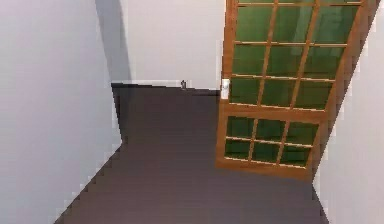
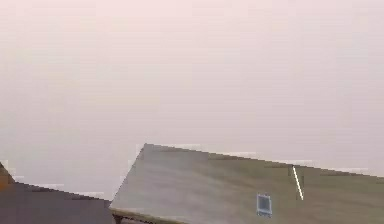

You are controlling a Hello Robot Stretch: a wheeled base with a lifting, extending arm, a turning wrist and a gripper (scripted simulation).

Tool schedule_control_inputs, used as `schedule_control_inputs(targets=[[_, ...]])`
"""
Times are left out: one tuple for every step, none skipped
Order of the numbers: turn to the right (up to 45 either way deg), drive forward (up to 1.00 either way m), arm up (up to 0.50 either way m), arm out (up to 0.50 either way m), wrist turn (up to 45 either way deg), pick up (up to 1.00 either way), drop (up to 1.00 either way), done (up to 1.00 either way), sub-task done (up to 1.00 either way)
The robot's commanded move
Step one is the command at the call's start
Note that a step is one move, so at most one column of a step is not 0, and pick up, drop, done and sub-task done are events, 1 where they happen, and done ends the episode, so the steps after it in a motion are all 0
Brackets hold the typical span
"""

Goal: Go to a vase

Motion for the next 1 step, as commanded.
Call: schedule_control_inputs(targets=[[0.0, 1.00, 0.00, 0.00, 0.0, 0.00, 0.00, 0.00, 0.00]])
